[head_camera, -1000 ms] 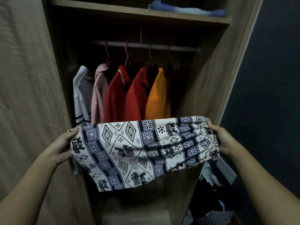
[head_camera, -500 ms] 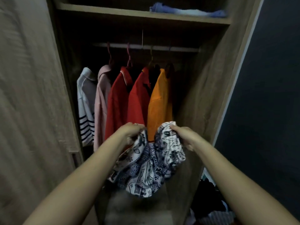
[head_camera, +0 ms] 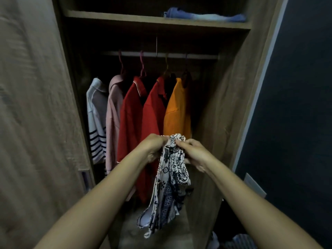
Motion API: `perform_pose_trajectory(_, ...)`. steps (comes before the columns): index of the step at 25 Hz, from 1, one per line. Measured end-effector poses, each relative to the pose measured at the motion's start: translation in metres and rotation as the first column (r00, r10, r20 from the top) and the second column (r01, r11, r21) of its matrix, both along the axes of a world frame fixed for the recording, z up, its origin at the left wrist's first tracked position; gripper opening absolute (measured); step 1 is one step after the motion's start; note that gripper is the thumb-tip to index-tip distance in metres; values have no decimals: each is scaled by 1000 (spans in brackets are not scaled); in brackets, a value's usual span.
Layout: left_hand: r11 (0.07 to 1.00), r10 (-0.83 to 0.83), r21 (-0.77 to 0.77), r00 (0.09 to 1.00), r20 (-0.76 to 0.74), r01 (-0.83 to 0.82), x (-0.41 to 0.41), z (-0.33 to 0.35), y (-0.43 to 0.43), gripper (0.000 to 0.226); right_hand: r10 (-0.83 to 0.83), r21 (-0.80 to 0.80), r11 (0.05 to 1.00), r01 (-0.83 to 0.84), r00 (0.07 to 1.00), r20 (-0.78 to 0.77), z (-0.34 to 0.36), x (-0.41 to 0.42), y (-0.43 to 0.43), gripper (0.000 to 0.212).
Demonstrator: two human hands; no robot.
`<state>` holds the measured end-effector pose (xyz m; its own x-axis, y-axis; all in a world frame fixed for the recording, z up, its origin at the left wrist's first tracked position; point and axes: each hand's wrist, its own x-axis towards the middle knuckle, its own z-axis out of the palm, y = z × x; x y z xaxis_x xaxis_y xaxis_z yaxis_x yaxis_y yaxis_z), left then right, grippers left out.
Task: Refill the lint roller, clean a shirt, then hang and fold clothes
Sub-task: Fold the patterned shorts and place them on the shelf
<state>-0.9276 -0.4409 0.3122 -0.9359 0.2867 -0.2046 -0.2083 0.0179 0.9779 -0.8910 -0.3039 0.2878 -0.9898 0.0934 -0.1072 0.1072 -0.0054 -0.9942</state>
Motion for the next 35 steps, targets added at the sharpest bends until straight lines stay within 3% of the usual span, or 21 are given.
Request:
perform_pose_trajectory(3, 1000, 4, 26, 1000, -11, -4, 5, 8, -4, 29, 153, -86, 985, -152, 988, 3, 8, 7, 4, 53)
perform_pose_trajectory(6, 994, -87, 61, 996, 15, 86, 7, 17, -11, 39, 202, -183, 964, -195, 979, 23, 15, 12, 11, 73)
perform_pose_trajectory(8, 987, -133, -109, 986, -99, 122, 7, 19, -15, 45, 232, -252, 943, -218, 972, 29, 15, 14, 13, 79)
perform_pose_trajectory(10, 970, -143, -225, 968, -206, 96, 10, 19, -17, 34, 274, -294, 921, -256, 961, 21, 15, 18, 14, 77)
perform_pose_trajectory(12, 978, -97, -202, 962, -256, 45, 13, 20, -15, 11, 262, -297, 921, -251, 965, -4, 13, 21, 15, 67)
perform_pose_trajectory(15, 981, -74, -192, 946, -315, 12, 16, 34, -15, 13, -12, -54, 999, 8, 998, -62, 3, 24, 19, 39)
perform_pose_trajectory(16, 982, -86, -189, 928, -361, 18, 17, 42, -17, 11, -92, -15, 996, 91, 990, -105, -6, 24, 26, 53)
perform_pose_trajectory(18, 991, -106, -120, 897, -429, 60, 17, 59, -24, 7, 8, -120, 993, -16, 997, -74, -26, 23, 44, 101)
perform_pose_trajectory(19, 993, -113, -76, 886, -450, 88, 16, 66, -31, 10, 40, -154, 987, -48, 998, -53, -28, 26, 46, 104)
perform_pose_trajectory(21, 987, -153, -37, 855, -495, 155, 10, 68, -47, 19, 78, -107, 990, -90, 990, -118, -11, 36, 44, 69)
perform_pose_trajectory(23, 982, -188, -96, 825, -532, 162, 4, 62, -63, 24, -76, -7, 997, 77, 963, -259, 15, 37, 45, 29)
perform_pose_trajectory(27, 998, -59, -61, 792, -608, 27, 1, 64, -73, 32, -73, 39, 994, 102, 886, -458, 67, 35, 52, 41)
perform_pose_trajectory(29, 994, -22, -92, 726, -688, -57, -2, 64, -71, 33, -5, 215, 969, 120, 883, -470, 77, 35, 52, 46)
perform_pose_trajectory(31, 974, -39, -167, 618, -785, -150, -4, 58, -72, 43, 35, 294, 950, 104, 902, -430, 81, 36, 52, 51)
perform_pose_trajectory(33, 971, -46, -171, 577, -815, -164, -6, 51, -73, 49, 36, 226, 973, 54, 926, -377, 81, 33, 53, 50)
perform_pose_trajectory(35, 988, -79, -146, 627, -775, -55, -3, 52, -73, 40, 35, 107, 994, -2, 949, -312, 82, 31, 55, 43)
